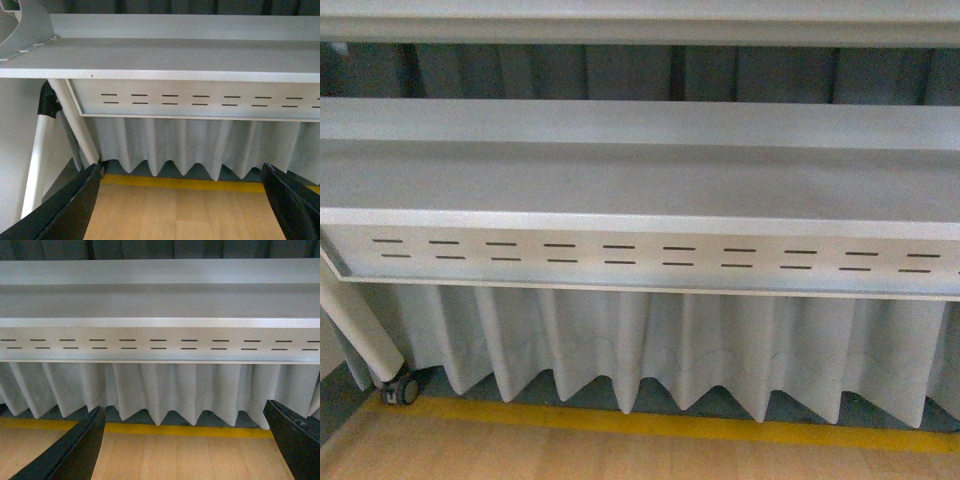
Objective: Wind up and store yellow beetle toy
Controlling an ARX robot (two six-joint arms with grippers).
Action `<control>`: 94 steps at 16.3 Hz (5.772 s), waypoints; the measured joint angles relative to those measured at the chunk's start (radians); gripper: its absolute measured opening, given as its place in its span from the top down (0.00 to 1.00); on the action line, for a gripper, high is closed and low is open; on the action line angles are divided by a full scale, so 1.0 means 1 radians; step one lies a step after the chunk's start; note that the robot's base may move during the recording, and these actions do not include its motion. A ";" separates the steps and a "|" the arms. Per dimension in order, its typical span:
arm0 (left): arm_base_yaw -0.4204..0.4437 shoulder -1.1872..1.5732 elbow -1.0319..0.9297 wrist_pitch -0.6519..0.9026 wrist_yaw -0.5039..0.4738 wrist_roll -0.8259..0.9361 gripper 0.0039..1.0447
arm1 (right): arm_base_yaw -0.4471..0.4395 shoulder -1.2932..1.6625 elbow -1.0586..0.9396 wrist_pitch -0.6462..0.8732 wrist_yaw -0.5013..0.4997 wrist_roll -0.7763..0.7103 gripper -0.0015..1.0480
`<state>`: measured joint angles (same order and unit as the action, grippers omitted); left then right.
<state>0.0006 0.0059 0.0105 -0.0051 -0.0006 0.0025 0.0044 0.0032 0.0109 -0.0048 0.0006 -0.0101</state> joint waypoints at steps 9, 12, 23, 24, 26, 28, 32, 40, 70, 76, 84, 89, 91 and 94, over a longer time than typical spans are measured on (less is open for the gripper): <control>0.000 0.000 0.000 0.000 0.000 0.000 0.06 | 0.000 0.000 0.000 0.000 0.000 0.000 0.06; 0.000 0.000 0.000 0.000 0.000 0.000 0.06 | 0.000 0.000 0.000 0.000 0.000 0.000 0.06; 0.000 0.000 0.000 0.000 0.000 0.000 0.06 | 0.000 0.000 0.000 0.000 0.000 0.000 0.06; 0.000 0.000 0.000 0.000 0.000 0.000 0.06 | 0.000 0.000 0.000 -0.002 0.000 0.000 0.06; 0.000 0.000 0.000 -0.003 0.000 0.000 0.06 | 0.000 0.000 0.000 -0.002 0.000 0.000 0.06; 0.000 0.000 0.000 0.000 -0.001 0.000 0.06 | 0.000 0.000 0.000 -0.002 0.000 0.000 0.06; 0.000 0.000 0.000 0.001 0.000 0.000 0.06 | 0.000 -0.001 0.000 0.001 0.000 0.000 0.06; 0.000 0.000 0.000 0.001 0.000 0.000 0.06 | 0.000 0.000 0.000 0.002 0.000 0.000 0.06; 0.000 0.000 0.000 0.002 0.000 -0.002 0.06 | 0.000 0.000 0.000 0.001 0.000 0.002 0.06; 0.000 0.000 0.000 0.002 0.000 -0.002 0.06 | 0.000 0.000 0.000 0.000 0.000 0.002 0.06; 0.000 0.000 0.000 0.001 0.000 -0.002 0.06 | 0.000 0.000 0.000 0.001 0.000 0.002 0.06; 0.000 0.000 0.000 0.002 0.000 -0.002 0.06 | 0.000 0.000 0.000 0.001 0.000 0.002 0.06; 0.000 0.000 0.000 0.002 0.000 -0.002 0.06 | 0.000 0.000 0.000 0.001 0.000 0.002 0.06; 0.000 0.000 0.000 0.002 0.000 -0.002 0.06 | 0.000 0.000 0.000 0.000 0.000 0.002 0.06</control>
<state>0.0006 0.0059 0.0105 -0.0036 -0.0006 0.0002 0.0044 0.0036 0.0109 -0.0044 0.0006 -0.0078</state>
